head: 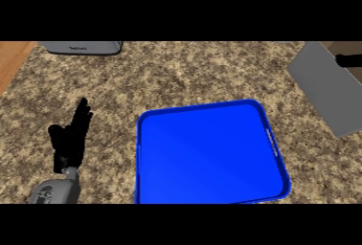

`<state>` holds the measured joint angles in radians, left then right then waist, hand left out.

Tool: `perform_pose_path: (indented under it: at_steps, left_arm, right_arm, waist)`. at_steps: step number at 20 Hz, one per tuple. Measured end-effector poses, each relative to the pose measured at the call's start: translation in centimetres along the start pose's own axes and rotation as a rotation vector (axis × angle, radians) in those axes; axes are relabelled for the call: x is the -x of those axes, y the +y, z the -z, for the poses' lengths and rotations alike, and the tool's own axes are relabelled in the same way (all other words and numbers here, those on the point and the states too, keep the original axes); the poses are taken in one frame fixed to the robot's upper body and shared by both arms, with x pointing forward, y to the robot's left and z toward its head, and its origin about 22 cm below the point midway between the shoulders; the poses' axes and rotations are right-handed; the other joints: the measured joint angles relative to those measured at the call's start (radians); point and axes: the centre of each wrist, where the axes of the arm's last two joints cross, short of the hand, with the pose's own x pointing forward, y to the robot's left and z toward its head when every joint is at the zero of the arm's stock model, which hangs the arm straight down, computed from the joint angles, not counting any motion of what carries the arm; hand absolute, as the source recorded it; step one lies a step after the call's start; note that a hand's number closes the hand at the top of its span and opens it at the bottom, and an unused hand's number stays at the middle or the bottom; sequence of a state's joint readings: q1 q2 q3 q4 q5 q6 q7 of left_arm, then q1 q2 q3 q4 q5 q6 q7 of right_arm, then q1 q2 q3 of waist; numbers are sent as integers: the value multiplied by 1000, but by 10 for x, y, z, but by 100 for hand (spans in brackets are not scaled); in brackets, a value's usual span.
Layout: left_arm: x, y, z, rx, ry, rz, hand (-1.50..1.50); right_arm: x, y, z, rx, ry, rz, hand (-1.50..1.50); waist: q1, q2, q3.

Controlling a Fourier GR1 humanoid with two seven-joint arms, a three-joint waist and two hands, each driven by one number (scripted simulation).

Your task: Pick the bell pepper from the tray and place it in the cardboard box

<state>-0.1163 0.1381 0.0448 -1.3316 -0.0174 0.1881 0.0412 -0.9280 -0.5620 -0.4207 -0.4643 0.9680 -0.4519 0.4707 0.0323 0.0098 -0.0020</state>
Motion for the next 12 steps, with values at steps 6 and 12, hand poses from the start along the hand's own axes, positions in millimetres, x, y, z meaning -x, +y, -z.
perform_pose_path:
  at_steps: [6, 12]
  left_arm:
    - [0, -1, 0, -2, 12, -4, 0]
    - [7, 4, -4, -15, 20, 1, 0]
  right_arm:
    - [9, 0, 4, 14, -90, 228, -150]
    - [29, -2, 7, 51, -115, 506, -150]
  waist:
    - [-2, 1, 4]
    - [-17, -4, 4]
